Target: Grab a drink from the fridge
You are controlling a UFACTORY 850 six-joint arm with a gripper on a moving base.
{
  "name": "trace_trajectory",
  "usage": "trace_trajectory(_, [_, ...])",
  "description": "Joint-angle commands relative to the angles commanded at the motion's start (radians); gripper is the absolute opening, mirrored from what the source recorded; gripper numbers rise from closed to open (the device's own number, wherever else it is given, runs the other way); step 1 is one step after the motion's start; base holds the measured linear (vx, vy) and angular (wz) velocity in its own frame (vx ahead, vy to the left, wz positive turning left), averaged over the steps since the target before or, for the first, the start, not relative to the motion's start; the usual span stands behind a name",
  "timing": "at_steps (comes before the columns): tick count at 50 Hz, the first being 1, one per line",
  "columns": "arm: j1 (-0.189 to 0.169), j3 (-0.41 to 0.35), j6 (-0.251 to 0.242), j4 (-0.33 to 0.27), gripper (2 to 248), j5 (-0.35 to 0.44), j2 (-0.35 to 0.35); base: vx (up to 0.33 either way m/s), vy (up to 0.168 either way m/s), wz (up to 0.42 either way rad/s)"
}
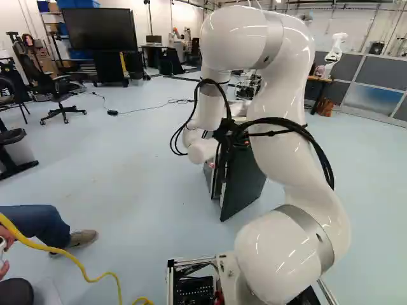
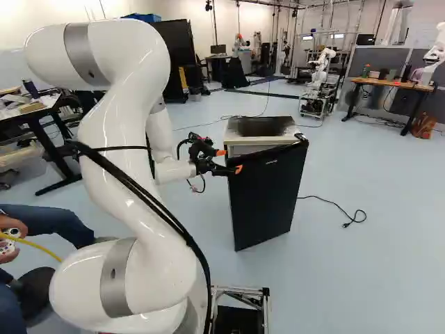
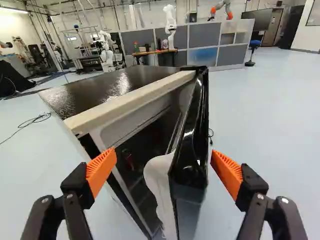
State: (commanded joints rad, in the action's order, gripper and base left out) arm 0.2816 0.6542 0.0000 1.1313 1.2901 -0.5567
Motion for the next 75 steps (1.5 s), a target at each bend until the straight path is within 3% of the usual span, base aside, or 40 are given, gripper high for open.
trace_trajectory(18, [0.003,-0.100,0.000,0.026,247,0.000,0.060,0.000,0.000,0.000])
trace_trajectory(31, [-0.015,-0.154,0.000,0.045,247,0.000,0.093,0.000,0.000,0.000])
trace_trajectory(75, [-0.147,-0.257,0.000,0.113,247,0.000,0.155,0.000,0.000,0.000])
